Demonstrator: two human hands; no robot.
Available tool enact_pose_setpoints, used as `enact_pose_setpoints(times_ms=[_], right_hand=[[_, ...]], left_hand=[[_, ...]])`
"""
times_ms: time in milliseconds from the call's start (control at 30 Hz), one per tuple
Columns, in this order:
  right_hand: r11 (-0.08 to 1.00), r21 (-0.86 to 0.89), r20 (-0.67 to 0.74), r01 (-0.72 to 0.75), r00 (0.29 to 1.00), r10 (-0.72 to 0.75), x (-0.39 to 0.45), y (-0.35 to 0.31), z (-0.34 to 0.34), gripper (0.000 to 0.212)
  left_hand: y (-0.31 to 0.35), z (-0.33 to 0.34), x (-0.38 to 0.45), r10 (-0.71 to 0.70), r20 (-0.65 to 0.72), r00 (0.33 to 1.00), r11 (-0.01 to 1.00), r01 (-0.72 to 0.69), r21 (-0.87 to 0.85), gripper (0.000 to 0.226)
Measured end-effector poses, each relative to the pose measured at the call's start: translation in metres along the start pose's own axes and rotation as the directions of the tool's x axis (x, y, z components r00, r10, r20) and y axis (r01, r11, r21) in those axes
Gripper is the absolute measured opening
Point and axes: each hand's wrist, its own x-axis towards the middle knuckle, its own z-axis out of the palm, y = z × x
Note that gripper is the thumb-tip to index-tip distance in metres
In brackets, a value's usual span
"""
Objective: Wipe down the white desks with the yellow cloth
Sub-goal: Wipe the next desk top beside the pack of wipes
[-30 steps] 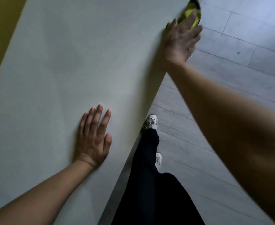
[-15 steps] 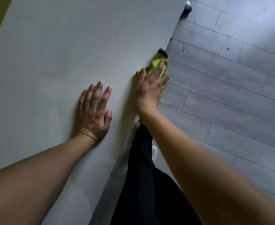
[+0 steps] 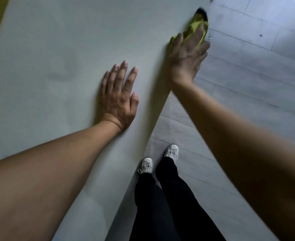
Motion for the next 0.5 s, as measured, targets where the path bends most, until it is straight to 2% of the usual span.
enact_pose_setpoints(times_ms=[100,267,367,500], right_hand=[[0.995,0.099,0.015,0.031,0.999,-0.032,-0.103,0.032,0.005,0.065],[0.994,0.112,0.064,0.015,0.998,-0.022,-0.229,0.063,0.008,0.066],[0.99,0.138,0.057,-0.008,0.998,0.001,-0.217,0.058,0.006,0.066],[0.99,0.121,0.039,-0.076,0.997,0.072,-0.135,0.031,0.002,0.065]], left_hand=[[0.001,0.0,-0.002,0.01,-0.002,1.0,1.0,-0.01,0.005,0.067],[-0.003,0.0,-0.001,0.02,-0.029,0.999,1.0,-0.021,-0.016,0.062],[-0.002,0.001,-0.001,0.016,-0.044,0.999,0.999,-0.018,-0.039,0.061],[0.001,-0.002,-0.005,0.005,-0.03,1.0,0.998,-0.006,-0.058,0.062]])
